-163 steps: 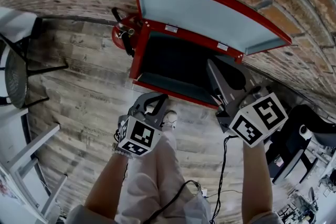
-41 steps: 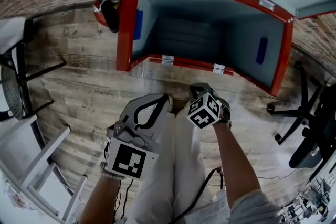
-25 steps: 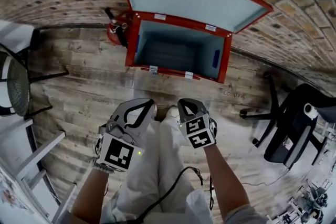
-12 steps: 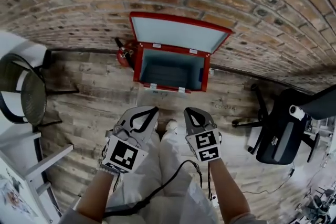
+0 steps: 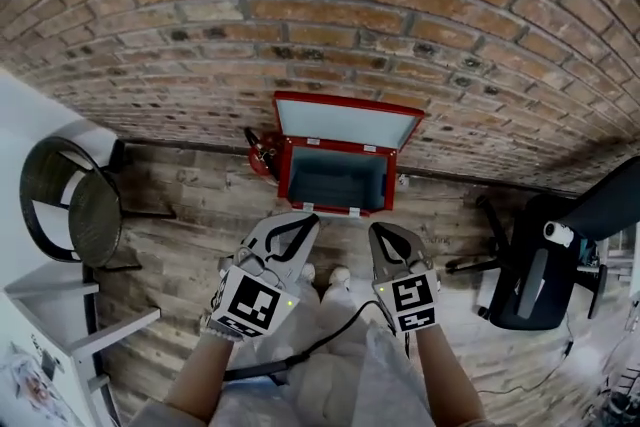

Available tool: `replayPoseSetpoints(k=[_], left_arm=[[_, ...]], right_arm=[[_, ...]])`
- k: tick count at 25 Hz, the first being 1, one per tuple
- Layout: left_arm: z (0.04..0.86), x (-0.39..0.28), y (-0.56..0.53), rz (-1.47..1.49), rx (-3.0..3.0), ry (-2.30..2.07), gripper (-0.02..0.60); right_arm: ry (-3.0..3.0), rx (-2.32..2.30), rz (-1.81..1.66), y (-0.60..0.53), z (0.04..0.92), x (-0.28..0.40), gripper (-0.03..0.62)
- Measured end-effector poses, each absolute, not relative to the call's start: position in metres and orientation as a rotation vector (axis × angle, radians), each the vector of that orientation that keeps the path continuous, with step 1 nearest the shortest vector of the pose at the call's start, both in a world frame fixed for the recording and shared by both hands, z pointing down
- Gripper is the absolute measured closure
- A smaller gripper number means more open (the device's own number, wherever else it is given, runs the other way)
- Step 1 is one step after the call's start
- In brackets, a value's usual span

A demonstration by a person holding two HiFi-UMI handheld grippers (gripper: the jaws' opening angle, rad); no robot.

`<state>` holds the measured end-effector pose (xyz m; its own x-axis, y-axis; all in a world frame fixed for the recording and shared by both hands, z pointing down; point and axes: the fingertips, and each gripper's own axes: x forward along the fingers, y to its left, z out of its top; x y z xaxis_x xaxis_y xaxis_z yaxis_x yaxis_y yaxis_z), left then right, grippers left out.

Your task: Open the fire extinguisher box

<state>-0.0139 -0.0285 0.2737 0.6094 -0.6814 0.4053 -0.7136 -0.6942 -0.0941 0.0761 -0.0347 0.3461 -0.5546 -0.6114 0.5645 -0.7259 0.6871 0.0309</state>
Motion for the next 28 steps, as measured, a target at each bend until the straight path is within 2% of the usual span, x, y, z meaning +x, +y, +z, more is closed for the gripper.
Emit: replayPoseSetpoints(k=[7, 19, 28], left_arm=[[0.215, -0.03, -0.036, 0.64, 2.778, -1.285, 0.581], [0.133, -0.028, -0.038, 0.467, 2.869, -1.406, 0.581], [0.116, -0.03, -0.035, 0.48, 2.893, -1.447, 0.581]], right_arm=[[-2.417, 1.109, 0.192, -0.048, 0.279, 0.077, 0.586], [-2.468, 1.221, 0.055, -0.054, 0.197, 0.093, 0.586], [-2.515, 1.273, -0.018, -0.055, 0.158, 0.093, 0.586]])
